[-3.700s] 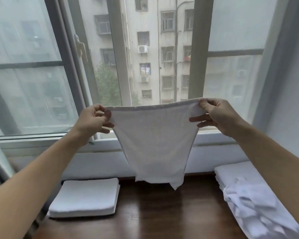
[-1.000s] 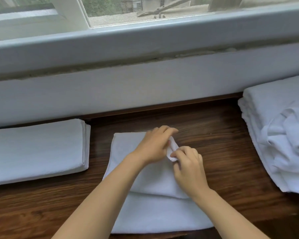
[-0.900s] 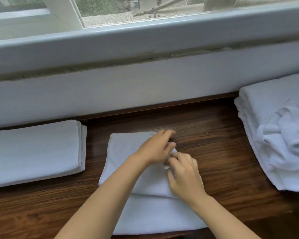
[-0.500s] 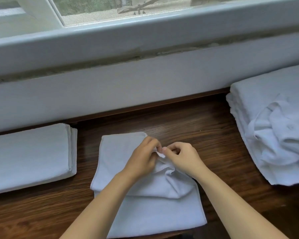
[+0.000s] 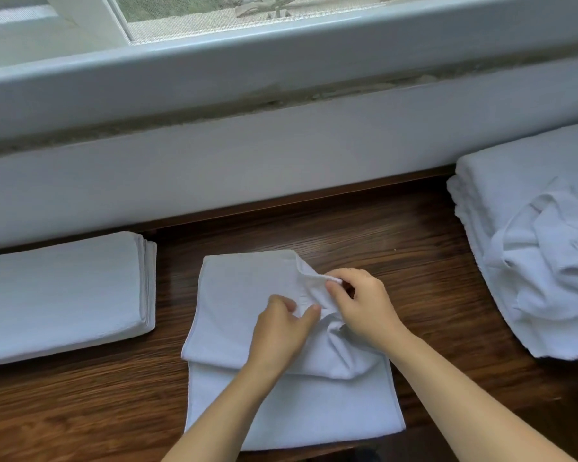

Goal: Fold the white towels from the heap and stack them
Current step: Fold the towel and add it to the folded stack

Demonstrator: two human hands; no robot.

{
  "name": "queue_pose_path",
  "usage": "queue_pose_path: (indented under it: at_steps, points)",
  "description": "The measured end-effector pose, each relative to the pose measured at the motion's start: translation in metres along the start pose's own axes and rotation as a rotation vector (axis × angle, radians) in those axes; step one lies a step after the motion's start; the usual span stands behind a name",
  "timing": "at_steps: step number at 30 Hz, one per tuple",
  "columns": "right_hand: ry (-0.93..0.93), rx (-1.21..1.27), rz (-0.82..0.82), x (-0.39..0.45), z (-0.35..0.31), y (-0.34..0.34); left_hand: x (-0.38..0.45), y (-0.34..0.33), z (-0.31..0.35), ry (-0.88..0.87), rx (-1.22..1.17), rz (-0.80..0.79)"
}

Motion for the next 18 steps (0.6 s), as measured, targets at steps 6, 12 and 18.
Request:
queue_pose_path:
  at_steps: [6, 12, 18]
  points:
    - [-0.154, 0.22, 0.159, -0.001, -0.008, 0.015, -0.008, -0.004, 0.026, -0.075, -0.277, 0.021]
    - [0.022, 0.122, 0.241, -0.007, -0.022, 0.034, -0.026, -0.004, 0.062, -0.302, -0.251, 0.216]
    - [0.003, 0.25, 0.182, -0.013, -0.031, 0.048, -0.029, -0.015, 0.077, -0.334, -0.47, 0.293]
Point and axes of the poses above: each hand's wrist, its own x-axis towards the middle knuckle, its own y-axis out of the back of the hand, z = x × y, the point moved 2 cm from there along x, towards the middle knuckle, and after that the axes turned 2 degrees about -z, right-handed, at the moved point
